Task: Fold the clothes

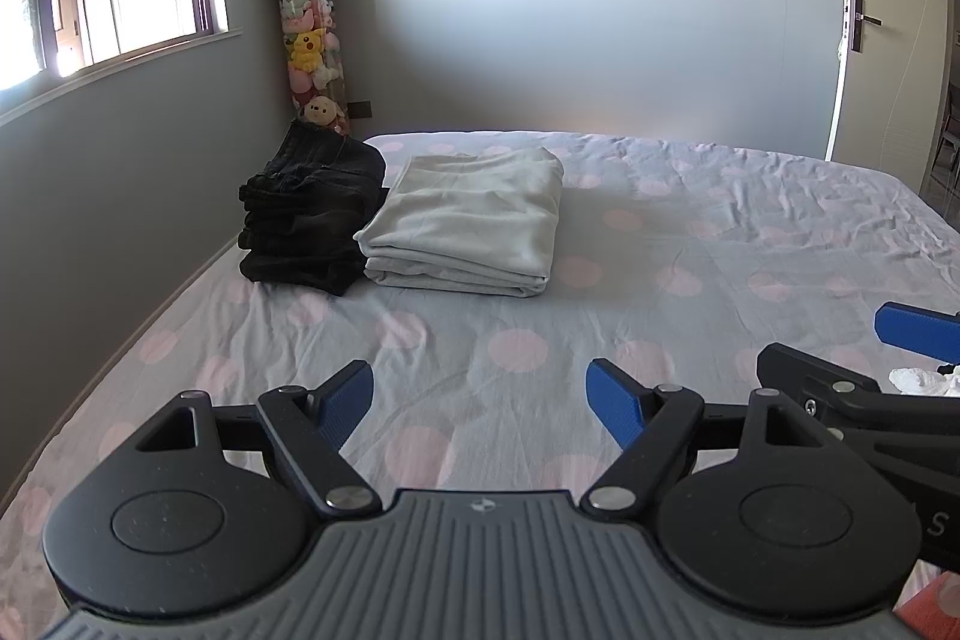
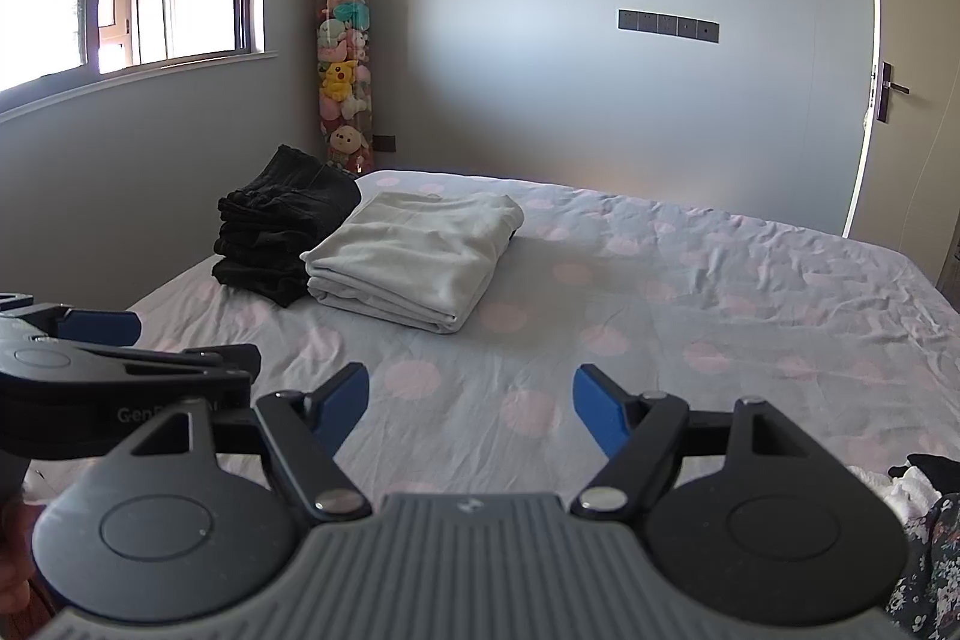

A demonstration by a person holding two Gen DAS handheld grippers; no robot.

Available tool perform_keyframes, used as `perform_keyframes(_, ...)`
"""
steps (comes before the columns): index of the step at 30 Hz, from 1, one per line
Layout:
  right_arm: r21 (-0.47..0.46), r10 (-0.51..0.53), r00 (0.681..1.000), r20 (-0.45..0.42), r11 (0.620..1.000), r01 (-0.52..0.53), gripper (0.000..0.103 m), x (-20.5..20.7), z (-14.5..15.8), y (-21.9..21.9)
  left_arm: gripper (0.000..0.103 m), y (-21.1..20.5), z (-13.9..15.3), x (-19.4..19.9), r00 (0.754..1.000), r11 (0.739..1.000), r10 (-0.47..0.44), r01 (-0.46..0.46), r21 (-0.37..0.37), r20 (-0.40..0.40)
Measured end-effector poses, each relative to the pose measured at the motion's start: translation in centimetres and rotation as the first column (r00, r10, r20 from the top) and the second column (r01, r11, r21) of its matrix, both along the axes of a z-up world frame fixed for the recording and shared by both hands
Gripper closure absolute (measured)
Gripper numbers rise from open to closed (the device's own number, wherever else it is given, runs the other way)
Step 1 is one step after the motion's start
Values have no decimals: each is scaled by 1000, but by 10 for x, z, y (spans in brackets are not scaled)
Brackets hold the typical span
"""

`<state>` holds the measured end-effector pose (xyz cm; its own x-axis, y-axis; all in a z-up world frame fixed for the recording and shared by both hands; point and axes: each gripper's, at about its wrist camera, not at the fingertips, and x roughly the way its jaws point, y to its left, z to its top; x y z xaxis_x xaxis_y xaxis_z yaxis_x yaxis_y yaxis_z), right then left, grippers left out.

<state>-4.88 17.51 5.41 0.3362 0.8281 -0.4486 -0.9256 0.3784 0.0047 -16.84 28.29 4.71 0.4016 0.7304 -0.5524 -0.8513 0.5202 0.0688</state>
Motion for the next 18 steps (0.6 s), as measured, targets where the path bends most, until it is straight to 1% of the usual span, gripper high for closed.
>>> perform_keyframes(11, -1, 1, 1000, 0, 1000, -1, 26, 0, 0, 0, 11, 0, 2, 2, 1000, 1000, 9, -9, 0, -8)
perform_keyframes(18, 1, 15, 1000, -2, 1000, -15, 26, -1, 0, 2, 12, 0, 2, -4, 1000, 1000, 21, -21, -3, 5)
